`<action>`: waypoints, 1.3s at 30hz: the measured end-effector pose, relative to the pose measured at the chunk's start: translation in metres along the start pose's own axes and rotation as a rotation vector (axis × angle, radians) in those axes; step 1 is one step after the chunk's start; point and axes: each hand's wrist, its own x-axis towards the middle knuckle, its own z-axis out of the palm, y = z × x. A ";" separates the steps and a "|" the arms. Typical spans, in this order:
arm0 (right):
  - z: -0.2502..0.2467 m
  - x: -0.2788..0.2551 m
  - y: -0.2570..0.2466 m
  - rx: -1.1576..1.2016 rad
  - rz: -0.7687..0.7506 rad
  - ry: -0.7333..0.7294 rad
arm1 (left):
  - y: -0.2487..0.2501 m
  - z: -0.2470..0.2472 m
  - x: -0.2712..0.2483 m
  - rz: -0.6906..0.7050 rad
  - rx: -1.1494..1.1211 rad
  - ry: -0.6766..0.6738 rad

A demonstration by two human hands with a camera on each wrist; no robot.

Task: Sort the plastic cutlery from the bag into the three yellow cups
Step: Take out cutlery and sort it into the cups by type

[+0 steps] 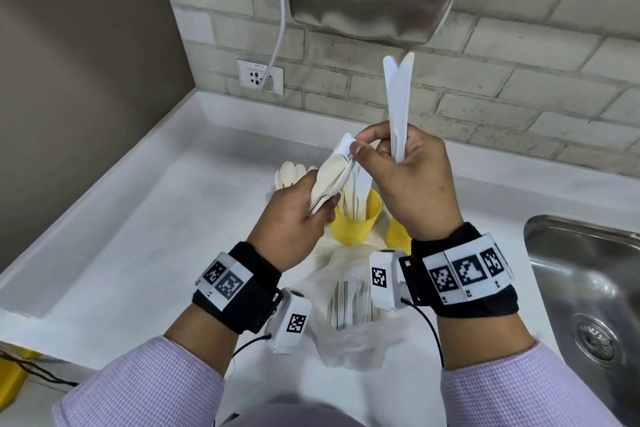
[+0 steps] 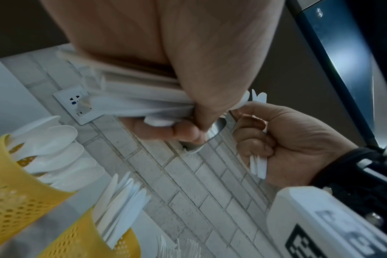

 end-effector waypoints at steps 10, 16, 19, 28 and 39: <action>-0.006 0.006 -0.011 0.424 0.202 0.034 | -0.005 0.000 -0.001 0.011 -0.004 -0.048; 0.001 -0.001 0.002 0.163 0.097 -0.060 | -0.004 -0.001 0.001 0.043 0.073 -0.038; 0.003 -0.001 -0.001 0.212 0.113 -0.024 | -0.006 -0.001 0.001 0.040 0.095 -0.047; -0.008 0.011 -0.013 0.599 0.190 0.144 | -0.003 -0.003 0.000 0.045 0.137 -0.041; -0.025 0.017 -0.011 0.776 0.161 0.519 | -0.003 -0.004 -0.002 0.063 0.104 -0.008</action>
